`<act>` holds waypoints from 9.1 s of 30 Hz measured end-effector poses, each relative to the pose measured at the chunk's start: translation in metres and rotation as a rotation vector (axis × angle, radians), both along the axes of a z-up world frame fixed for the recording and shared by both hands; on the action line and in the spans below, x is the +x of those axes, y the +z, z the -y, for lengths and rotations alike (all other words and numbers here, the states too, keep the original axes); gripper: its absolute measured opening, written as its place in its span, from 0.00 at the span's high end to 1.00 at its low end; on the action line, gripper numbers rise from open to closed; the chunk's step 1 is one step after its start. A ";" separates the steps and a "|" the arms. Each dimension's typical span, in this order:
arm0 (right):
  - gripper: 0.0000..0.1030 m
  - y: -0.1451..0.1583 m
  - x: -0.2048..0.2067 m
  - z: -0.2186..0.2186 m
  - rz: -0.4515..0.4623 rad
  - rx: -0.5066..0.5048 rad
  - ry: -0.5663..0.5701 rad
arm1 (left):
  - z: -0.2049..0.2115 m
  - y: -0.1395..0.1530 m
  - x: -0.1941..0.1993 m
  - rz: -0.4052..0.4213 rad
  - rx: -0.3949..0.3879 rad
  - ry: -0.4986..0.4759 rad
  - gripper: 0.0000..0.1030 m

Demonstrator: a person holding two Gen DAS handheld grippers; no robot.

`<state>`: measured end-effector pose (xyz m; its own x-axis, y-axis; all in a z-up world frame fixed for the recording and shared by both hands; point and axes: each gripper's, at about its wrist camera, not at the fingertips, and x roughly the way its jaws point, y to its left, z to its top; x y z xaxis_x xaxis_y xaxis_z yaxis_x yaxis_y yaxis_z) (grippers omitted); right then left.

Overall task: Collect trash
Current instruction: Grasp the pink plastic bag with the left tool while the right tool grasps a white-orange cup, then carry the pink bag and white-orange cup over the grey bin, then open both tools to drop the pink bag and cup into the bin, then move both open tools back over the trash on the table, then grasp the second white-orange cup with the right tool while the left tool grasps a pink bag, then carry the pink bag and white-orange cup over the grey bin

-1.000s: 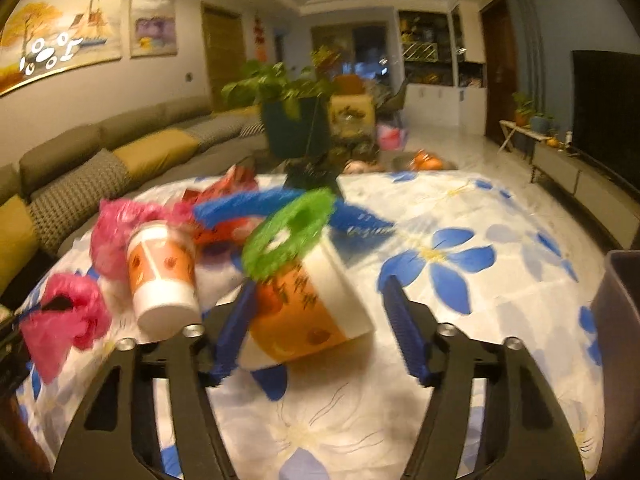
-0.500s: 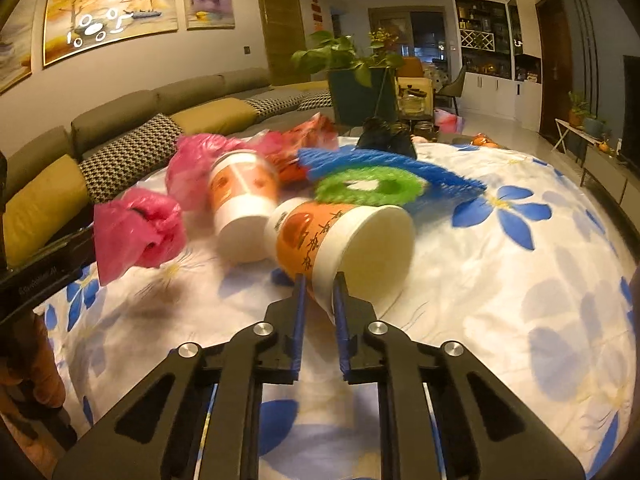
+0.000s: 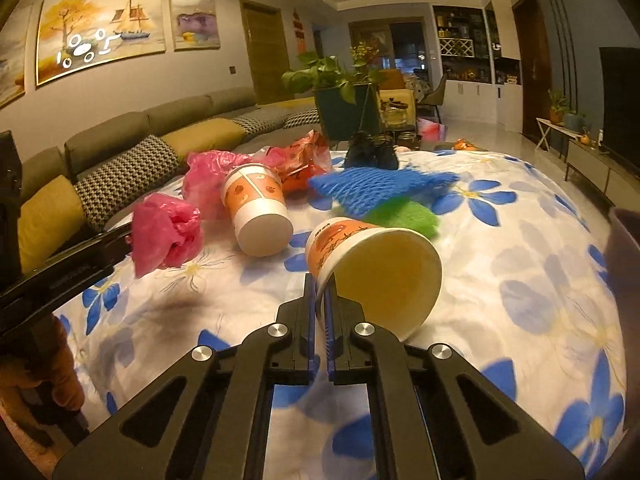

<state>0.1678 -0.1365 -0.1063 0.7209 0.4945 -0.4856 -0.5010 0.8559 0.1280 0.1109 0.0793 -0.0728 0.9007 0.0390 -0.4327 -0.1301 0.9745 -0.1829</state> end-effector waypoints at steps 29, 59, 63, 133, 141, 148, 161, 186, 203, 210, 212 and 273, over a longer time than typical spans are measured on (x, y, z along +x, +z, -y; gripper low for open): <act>0.96 0.049 -0.053 0.092 0.164 0.051 -0.254 | 0.085 0.035 0.007 0.080 0.093 -0.193 0.75; 0.96 0.080 -0.046 0.251 0.304 0.063 -0.733 | 0.309 0.087 0.080 0.204 0.112 -0.630 0.75; 0.96 0.076 -0.037 0.255 0.299 0.053 -0.741 | 0.329 0.073 0.094 0.174 0.114 -0.650 0.75; 0.36 0.058 -0.044 0.218 0.304 0.078 -0.744 | 0.207 0.029 0.082 0.111 0.116 -0.270 0.17; 0.34 0.064 -0.052 0.173 0.313 0.089 -0.670 | 0.129 0.026 0.052 0.090 0.134 -0.069 0.16; 0.34 0.062 -0.052 0.127 0.288 0.089 -0.559 | 0.068 0.020 0.025 0.065 0.135 0.071 0.16; 0.34 0.053 -0.042 0.051 0.258 0.071 -0.391 | 0.002 0.018 -0.008 0.036 0.119 0.202 0.16; 0.25 0.017 0.048 -0.109 0.079 -0.027 -0.002 | -0.089 0.006 -0.011 0.006 0.079 0.413 0.16; 0.34 -0.007 0.096 -0.155 -0.051 -0.168 0.037 | -0.107 0.002 0.001 -0.003 0.060 0.399 0.16; 0.41 -0.003 0.083 -0.148 -0.035 -0.149 0.053 | -0.105 0.004 0.004 0.001 0.058 0.372 0.16; 0.42 0.000 0.076 -0.143 -0.016 -0.142 0.055 | -0.104 0.004 0.005 -0.001 0.057 0.364 0.16; 0.41 0.050 -0.027 0.050 0.168 0.105 -0.309 | 0.026 0.055 0.007 0.116 0.001 -0.120 0.96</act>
<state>0.1409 -0.1866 -0.0559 0.9094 0.2820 -0.3058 -0.2425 0.9567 0.1609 0.1175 0.0536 -0.0175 0.9427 -0.0717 -0.3259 0.0095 0.9820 -0.1886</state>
